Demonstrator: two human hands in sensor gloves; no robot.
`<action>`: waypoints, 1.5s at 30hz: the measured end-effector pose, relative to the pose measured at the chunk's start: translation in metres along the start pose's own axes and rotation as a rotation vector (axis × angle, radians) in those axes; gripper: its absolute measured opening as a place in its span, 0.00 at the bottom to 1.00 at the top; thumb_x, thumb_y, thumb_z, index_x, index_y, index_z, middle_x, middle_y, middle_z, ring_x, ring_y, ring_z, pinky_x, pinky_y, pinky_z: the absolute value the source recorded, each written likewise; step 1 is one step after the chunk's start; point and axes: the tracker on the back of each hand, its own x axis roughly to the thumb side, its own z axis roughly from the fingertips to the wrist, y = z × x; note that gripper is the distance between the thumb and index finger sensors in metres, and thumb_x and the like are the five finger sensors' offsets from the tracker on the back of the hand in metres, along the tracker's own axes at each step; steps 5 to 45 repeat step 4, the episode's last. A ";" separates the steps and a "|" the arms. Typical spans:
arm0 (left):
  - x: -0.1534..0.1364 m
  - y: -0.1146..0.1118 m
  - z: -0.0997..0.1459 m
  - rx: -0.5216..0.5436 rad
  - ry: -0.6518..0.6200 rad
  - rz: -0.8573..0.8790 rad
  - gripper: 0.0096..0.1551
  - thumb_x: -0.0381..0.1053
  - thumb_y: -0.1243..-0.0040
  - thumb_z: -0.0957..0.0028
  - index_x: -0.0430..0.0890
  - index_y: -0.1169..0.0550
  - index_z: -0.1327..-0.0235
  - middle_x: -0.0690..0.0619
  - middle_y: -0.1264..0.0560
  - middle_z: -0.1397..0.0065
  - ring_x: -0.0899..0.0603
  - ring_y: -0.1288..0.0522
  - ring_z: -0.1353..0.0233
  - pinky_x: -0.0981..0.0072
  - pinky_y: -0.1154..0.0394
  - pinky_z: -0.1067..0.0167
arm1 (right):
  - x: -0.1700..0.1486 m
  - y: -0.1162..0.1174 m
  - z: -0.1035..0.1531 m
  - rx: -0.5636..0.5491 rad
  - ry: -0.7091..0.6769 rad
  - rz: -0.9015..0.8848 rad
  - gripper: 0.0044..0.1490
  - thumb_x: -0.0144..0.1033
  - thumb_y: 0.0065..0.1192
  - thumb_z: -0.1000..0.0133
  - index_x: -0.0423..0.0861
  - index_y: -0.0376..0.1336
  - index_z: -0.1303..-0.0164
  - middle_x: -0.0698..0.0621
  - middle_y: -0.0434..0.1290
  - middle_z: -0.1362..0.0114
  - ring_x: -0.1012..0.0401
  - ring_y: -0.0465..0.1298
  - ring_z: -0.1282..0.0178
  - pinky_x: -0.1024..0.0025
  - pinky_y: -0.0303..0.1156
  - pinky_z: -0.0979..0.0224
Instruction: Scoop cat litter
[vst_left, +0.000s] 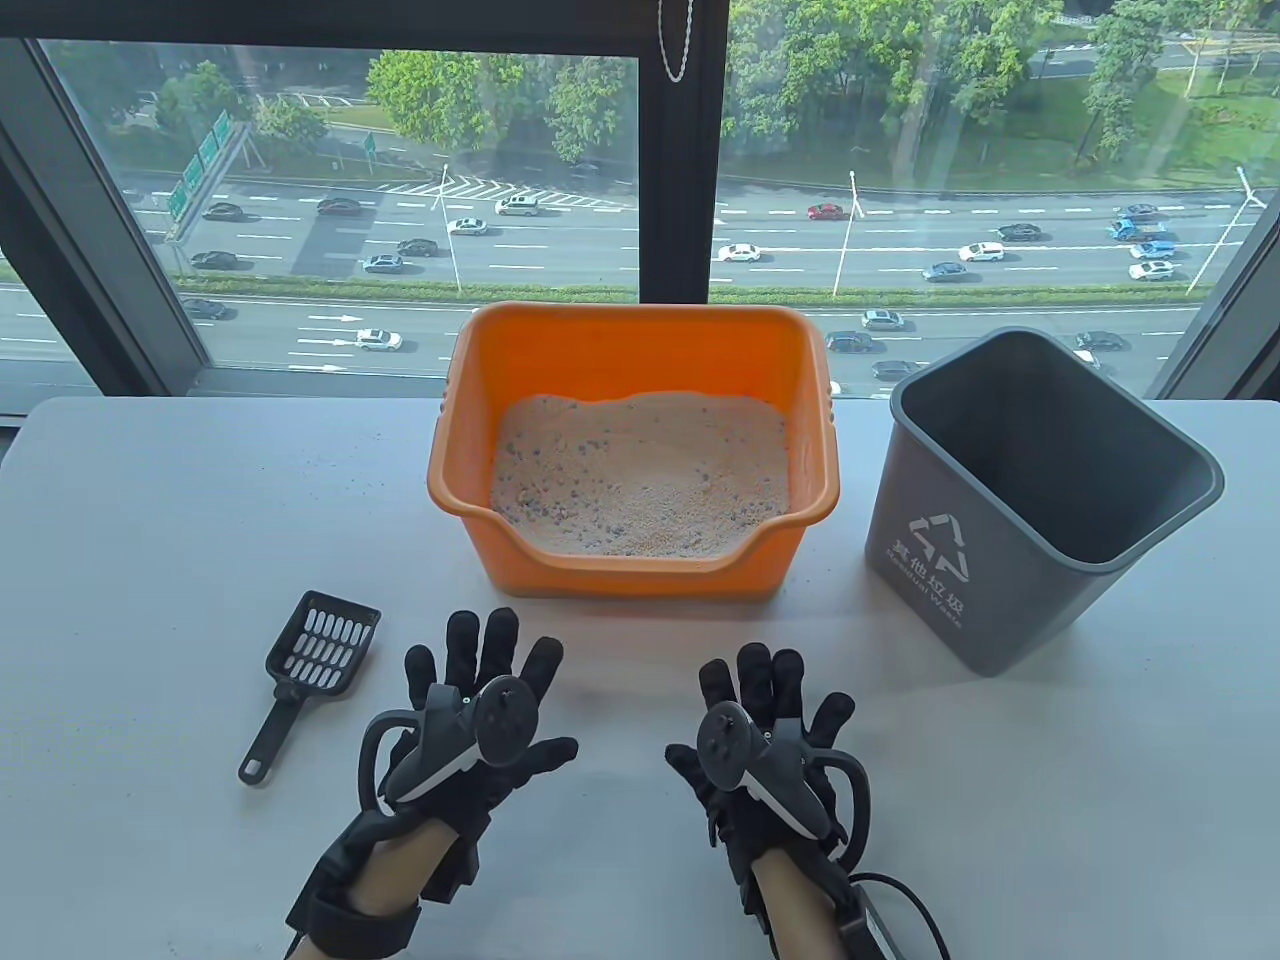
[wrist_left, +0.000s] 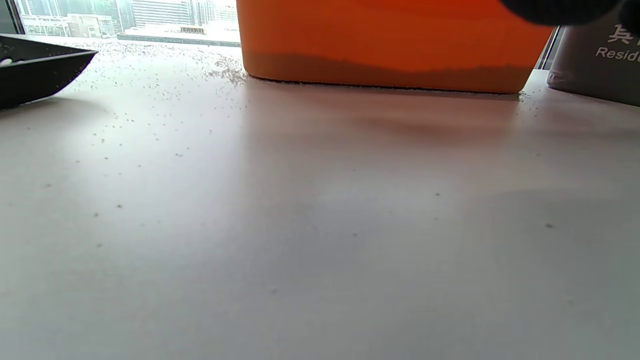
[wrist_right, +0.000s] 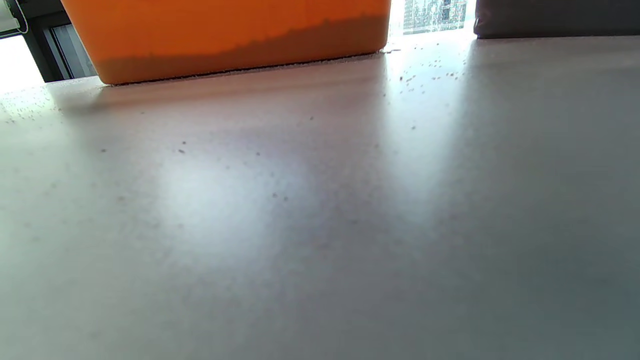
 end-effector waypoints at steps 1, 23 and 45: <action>0.000 0.000 0.000 0.000 -0.001 0.000 0.54 0.79 0.52 0.57 0.74 0.65 0.25 0.65 0.84 0.24 0.47 0.90 0.26 0.36 0.82 0.35 | 0.000 0.000 0.000 -0.001 0.000 -0.006 0.53 0.72 0.33 0.62 0.68 0.25 0.30 0.55 0.15 0.21 0.55 0.16 0.22 0.33 0.21 0.26; 0.002 0.000 0.001 -0.001 -0.004 0.004 0.54 0.79 0.51 0.57 0.74 0.65 0.26 0.65 0.84 0.24 0.47 0.90 0.26 0.36 0.82 0.35 | -0.001 0.000 0.001 -0.003 0.001 -0.013 0.52 0.72 0.34 0.62 0.68 0.26 0.30 0.55 0.16 0.21 0.54 0.16 0.22 0.33 0.21 0.26; 0.002 0.000 0.001 -0.001 -0.004 0.004 0.54 0.79 0.51 0.57 0.74 0.65 0.26 0.65 0.84 0.24 0.47 0.90 0.26 0.36 0.82 0.35 | -0.001 0.000 0.001 -0.003 0.001 -0.013 0.52 0.72 0.34 0.62 0.68 0.26 0.30 0.55 0.16 0.21 0.54 0.16 0.22 0.33 0.21 0.26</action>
